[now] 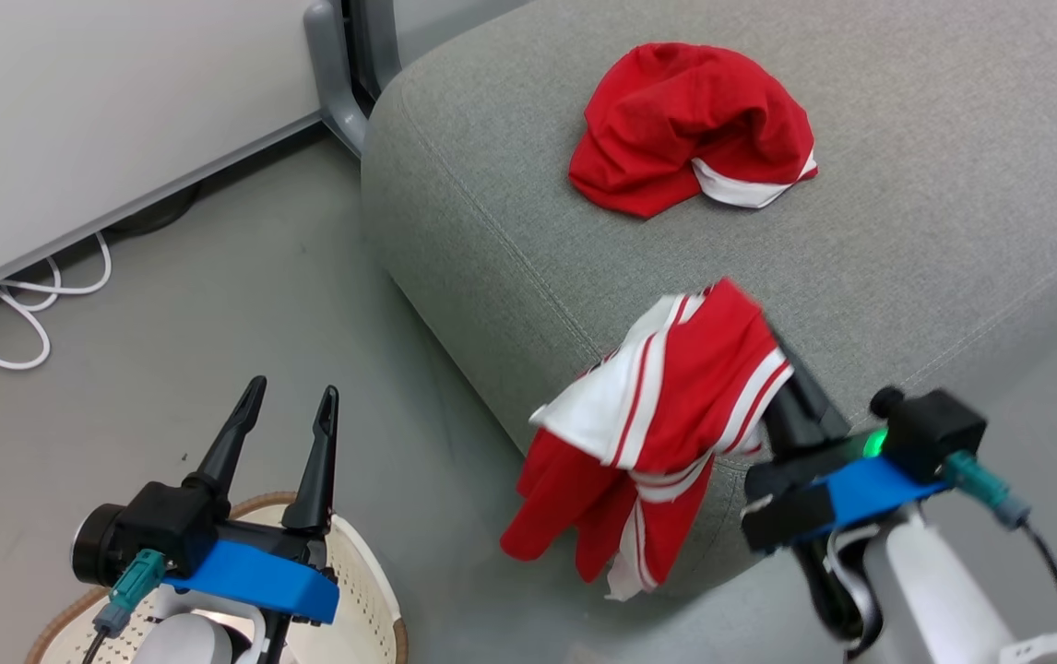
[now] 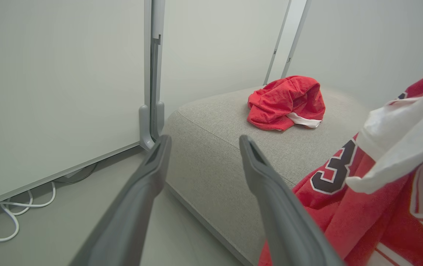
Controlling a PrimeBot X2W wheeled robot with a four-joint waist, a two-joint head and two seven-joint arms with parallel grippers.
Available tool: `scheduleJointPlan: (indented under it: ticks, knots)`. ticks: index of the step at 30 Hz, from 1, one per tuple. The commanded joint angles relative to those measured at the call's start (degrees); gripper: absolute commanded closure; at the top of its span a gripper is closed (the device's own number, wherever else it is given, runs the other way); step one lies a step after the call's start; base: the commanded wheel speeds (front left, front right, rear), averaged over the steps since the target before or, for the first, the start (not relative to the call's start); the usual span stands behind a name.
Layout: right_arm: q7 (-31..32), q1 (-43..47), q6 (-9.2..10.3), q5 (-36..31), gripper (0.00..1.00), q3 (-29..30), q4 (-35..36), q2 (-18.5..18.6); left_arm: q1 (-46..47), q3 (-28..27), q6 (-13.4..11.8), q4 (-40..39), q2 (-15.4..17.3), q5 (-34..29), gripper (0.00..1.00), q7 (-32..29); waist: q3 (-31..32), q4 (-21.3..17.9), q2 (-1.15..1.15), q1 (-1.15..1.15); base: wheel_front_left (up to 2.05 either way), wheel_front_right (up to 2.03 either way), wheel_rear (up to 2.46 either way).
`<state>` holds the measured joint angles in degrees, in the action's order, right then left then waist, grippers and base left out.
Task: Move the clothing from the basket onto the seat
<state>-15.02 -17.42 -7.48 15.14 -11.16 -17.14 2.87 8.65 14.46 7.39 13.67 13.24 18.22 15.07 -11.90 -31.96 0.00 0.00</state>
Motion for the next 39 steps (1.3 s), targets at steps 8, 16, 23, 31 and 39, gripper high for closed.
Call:
scheduleJointPlan:
  ticks: [8,16,23,31,39]
  knots:
    - [-0.2,-13.6,-0.03,0.9,1.00,9.3,-0.8,0.0,2.1,0.7,0.1,-2.4,2.1,-1.0,0.00,0.1,-5.1,1.3,0.00,0.00,0.00,0.00,0.00]
    - [1.5,-32.4,-0.03,-8.1,1.00,23.0,-6.3,0.0,6.8,2.5,0.1,-5.3,5.1,-1.7,0.00,0.1,-13.7,4.8,0.00,0.00,0.00,0.00,0.00]
    - [2.7,-47.5,-0.02,-16.5,1.00,35.1,-12.0,2.9,9.7,3.2,0.1,-9.1,8.3,-2.9,0.00,-0.5,-21.6,7.7,0.00,0.00,0.00,0.00,0.00]
    - [2.5,-54.5,-0.02,-19.2,1.00,43.4,-19.9,8.4,12.1,3.2,-0.4,-15.6,10.8,-4.3,0.00,-3.1,-29.4,10.9,0.00,0.00,0.00,0.00,0.00]
    - [2.6,-53.7,-0.02,-21.7,1.00,48.2,-29.9,9.1,11.5,2.5,-1.4,-19.1,12.3,-4.5,0.00,-4.7,-33.2,11.6,0.00,0.00,0.00,0.00,0.00]
